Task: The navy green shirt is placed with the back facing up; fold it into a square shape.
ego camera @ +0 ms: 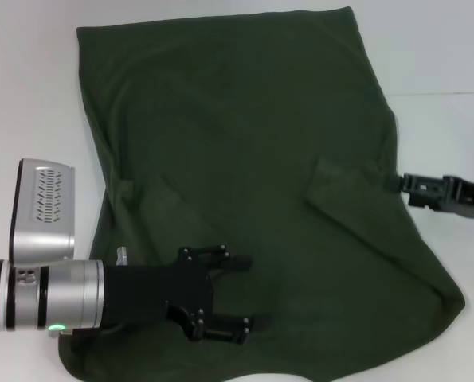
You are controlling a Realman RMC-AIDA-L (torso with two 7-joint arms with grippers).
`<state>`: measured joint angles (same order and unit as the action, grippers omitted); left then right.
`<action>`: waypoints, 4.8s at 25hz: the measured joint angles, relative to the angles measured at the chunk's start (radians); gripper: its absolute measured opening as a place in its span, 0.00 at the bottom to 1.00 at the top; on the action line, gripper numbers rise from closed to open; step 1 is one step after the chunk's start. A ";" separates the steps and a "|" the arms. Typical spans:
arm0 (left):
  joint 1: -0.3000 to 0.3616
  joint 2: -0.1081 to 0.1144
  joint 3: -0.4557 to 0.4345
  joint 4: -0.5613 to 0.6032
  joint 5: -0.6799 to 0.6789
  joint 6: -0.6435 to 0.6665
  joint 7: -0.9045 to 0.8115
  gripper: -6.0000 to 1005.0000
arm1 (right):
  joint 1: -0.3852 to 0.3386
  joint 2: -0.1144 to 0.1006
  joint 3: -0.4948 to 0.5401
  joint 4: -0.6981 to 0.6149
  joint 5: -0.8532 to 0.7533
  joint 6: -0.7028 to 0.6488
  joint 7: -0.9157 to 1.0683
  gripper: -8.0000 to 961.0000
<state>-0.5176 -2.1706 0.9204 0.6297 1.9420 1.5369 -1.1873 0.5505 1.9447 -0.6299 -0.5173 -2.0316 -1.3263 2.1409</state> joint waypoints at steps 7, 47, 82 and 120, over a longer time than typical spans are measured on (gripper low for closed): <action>-0.001 0.000 0.000 -0.002 0.000 0.000 0.000 0.87 | -0.010 -0.003 -0.008 0.008 -0.064 0.006 0.010 0.98; -0.004 0.002 0.000 -0.013 0.000 -0.021 0.007 0.87 | 0.022 0.101 -0.016 0.014 -0.070 -0.076 -0.052 0.98; 0.145 0.007 -0.217 0.169 0.089 0.104 -0.261 0.87 | -0.023 0.138 0.073 0.118 0.173 -0.201 -0.672 0.98; 0.230 0.006 -0.465 0.329 0.410 0.091 -0.351 0.87 | 0.033 0.084 -0.196 0.091 0.186 -0.242 -0.667 0.98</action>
<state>-0.2880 -2.1645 0.4557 0.9583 2.3525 1.6280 -1.5379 0.5835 2.0288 -0.8260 -0.4264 -1.8456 -1.5684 1.4742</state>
